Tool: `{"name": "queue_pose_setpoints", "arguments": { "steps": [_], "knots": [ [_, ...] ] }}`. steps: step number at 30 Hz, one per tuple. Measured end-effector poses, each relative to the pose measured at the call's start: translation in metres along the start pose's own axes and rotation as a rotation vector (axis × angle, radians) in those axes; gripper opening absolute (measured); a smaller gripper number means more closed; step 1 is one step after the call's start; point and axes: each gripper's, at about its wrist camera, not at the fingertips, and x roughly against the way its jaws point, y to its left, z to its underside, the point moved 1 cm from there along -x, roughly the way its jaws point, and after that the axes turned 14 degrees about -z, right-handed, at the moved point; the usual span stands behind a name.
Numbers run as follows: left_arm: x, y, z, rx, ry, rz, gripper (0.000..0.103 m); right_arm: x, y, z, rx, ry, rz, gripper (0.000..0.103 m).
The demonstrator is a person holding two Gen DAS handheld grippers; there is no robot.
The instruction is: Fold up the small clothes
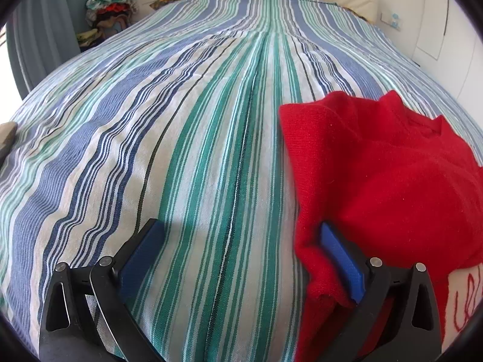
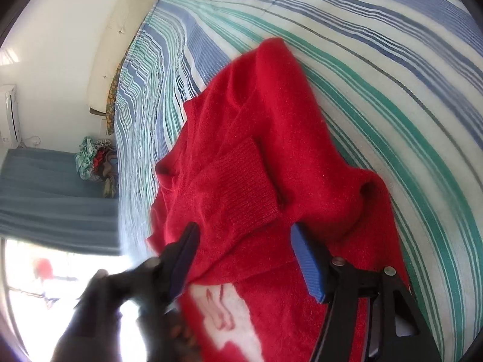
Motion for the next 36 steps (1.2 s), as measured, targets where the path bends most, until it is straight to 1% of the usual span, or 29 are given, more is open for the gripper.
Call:
{"name": "queue_pose_setpoints", "arguments": {
  "steps": [1,2,3,4,5,6,8,10,11,13,14,15,16,17,18,19,20,23,25,26,28,31,33,36],
  "knots": [
    [0.0,0.0,0.0,-0.002,0.0,-0.002,0.102,-0.004,-0.002,-0.003,-0.006,0.001,0.006,0.057],
    [0.0,-0.001,0.0,-0.002,0.0,-0.002,0.102,-0.006,-0.004,-0.006,-0.012,-0.01,-0.008,0.05],
    [0.0,0.0,0.0,-0.001,0.001,-0.001,0.102,-0.009,-0.005,-0.009,-0.006,-0.011,-0.012,0.046],
    [0.0,-0.001,0.0,0.0,0.0,-0.001,0.102,-0.012,-0.004,-0.011,0.009,-0.008,0.0,0.032],
    [0.0,-0.001,0.0,0.001,0.0,0.0,0.102,-0.012,-0.005,-0.013,0.022,-0.013,0.015,0.01],
    [0.0,-0.001,0.0,0.002,-0.002,0.001,0.102,-0.009,-0.004,-0.013,0.034,-0.018,0.03,0.005],
    [-0.001,-0.001,0.001,0.007,-0.005,0.008,0.102,0.005,0.006,-0.006,0.083,-0.035,0.019,0.005],
    [-0.002,-0.001,0.001,0.009,-0.005,0.01,0.102,0.016,0.019,0.005,0.163,-0.037,0.059,0.005],
    [-0.002,-0.001,0.001,0.006,-0.005,0.006,0.102,0.015,0.02,0.008,0.194,-0.032,0.097,0.006],
    [-0.001,-0.002,-0.001,-0.003,0.003,-0.001,0.102,0.001,0.015,0.011,0.246,0.02,0.215,0.008],
    [0.0,-0.002,-0.002,-0.008,0.009,-0.001,0.102,-0.008,0.012,0.013,0.273,0.045,0.247,0.008],
    [0.002,-0.001,-0.003,-0.013,0.015,0.002,0.102,-0.009,0.014,0.015,0.31,0.045,0.259,0.009],
    [0.004,0.001,-0.004,-0.016,0.025,0.006,0.102,-0.006,0.02,0.018,0.352,0.036,0.276,0.015],
    [0.007,0.003,-0.005,-0.016,0.038,0.007,0.102,-0.001,0.028,0.022,0.399,0.027,0.3,0.032],
    [0.013,0.006,-0.004,-0.014,0.05,0.01,0.102,0.006,0.039,0.028,0.453,0.023,0.325,0.043],
    [0.02,0.01,-0.001,-0.012,0.06,0.021,0.102,0.014,0.05,0.036,0.514,0.02,0.345,0.063],
    [0.029,0.014,0.005,-0.012,0.065,0.036,0.102,0.025,0.061,0.045,0.584,0.01,0.364,0.067],
    [0.064,0.025,0.031,-0.031,0.05,0.077,0.102,0.065,0.09,0.076,0.793,-0.048,0.47,0.067],
    [0.087,0.031,0.05,-0.051,0.032,0.082,0.102,0.092,0.099,0.092,0.876,-0.09,0.533,0.067],
    [0.098,0.035,0.059,-0.057,0.023,0.084,0.102,0.105,0.102,0.098,0.898,-0.107,0.555,0.067],
    [0.119,0.042,0.075,-0.057,0.007,0.092,0.102,0.125,0.105,0.108,0.915,-0.133,0.59,0.067],
    [0.148,0.053,0.094,-0.042,-0.014,0.11,0.102,0.146,0.111,0.119,0.927,-0.158,0.634,0.067],
    [0.16,0.058,0.101,-0.036,-0.02,0.118,0.102,0.16,0.112,0.127,0.924,-0.175,0.658,0.067],
    [0.171,0.061,0.103,-0.037,-0.021,0.118,0.102,0.174,0.112,0.136,0.912,-0.194,0.666,0.067]
  ]
}}
